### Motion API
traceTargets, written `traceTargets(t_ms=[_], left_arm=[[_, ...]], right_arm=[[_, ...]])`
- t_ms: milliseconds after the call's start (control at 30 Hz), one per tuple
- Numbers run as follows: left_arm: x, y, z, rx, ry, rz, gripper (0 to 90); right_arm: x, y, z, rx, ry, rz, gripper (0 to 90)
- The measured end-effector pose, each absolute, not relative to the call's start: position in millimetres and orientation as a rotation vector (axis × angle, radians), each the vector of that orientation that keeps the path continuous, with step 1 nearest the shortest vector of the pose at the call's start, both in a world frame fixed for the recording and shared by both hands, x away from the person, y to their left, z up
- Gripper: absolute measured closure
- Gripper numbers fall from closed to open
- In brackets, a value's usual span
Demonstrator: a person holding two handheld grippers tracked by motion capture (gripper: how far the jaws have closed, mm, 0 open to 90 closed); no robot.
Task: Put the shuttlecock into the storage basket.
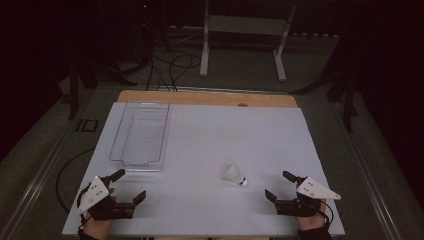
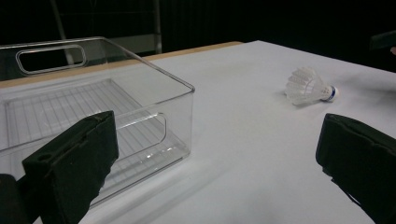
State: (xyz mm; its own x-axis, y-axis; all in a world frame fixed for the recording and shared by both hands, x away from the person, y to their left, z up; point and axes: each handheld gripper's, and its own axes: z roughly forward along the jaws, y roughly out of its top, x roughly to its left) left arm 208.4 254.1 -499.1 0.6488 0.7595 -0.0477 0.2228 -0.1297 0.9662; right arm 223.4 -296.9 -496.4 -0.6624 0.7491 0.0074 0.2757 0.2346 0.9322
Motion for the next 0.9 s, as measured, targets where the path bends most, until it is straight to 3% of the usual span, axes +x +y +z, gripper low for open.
traceTargets(t_ms=[900], left_arm=[[209, 254, -500, 1.689, 0.809, 0.553, 0.0]], right_arm=[[220, -297, -485, 0.922, 2.09, 1.401, 8.2]])
